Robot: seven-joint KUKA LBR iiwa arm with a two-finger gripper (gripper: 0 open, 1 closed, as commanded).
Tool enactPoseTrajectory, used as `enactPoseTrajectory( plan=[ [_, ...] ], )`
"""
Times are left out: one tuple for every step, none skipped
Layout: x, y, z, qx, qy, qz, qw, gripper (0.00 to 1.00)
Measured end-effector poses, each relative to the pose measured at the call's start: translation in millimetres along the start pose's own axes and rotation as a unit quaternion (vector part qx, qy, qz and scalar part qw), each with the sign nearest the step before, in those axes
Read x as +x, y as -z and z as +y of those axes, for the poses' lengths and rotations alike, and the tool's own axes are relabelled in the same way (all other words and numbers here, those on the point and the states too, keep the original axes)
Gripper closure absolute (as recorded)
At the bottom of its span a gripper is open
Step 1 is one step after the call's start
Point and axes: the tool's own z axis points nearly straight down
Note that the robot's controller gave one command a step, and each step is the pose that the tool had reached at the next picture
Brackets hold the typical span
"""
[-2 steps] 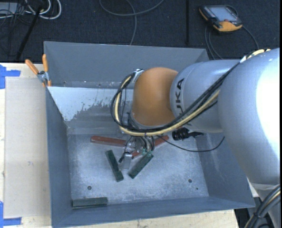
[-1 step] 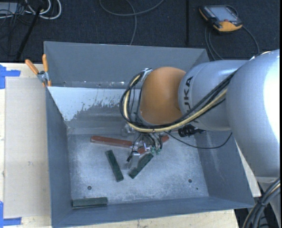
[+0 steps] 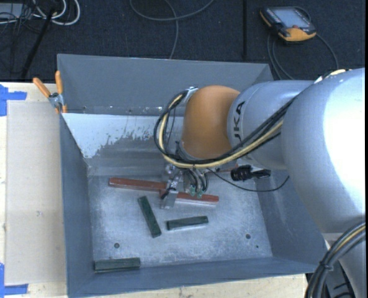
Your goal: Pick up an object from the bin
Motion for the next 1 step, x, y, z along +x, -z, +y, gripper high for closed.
enactPoseTrajectory(
  plan=[
    [0.0,0.1,-0.2,0.000,-0.001,0.0000,1.0000,1.00]
  ],
)
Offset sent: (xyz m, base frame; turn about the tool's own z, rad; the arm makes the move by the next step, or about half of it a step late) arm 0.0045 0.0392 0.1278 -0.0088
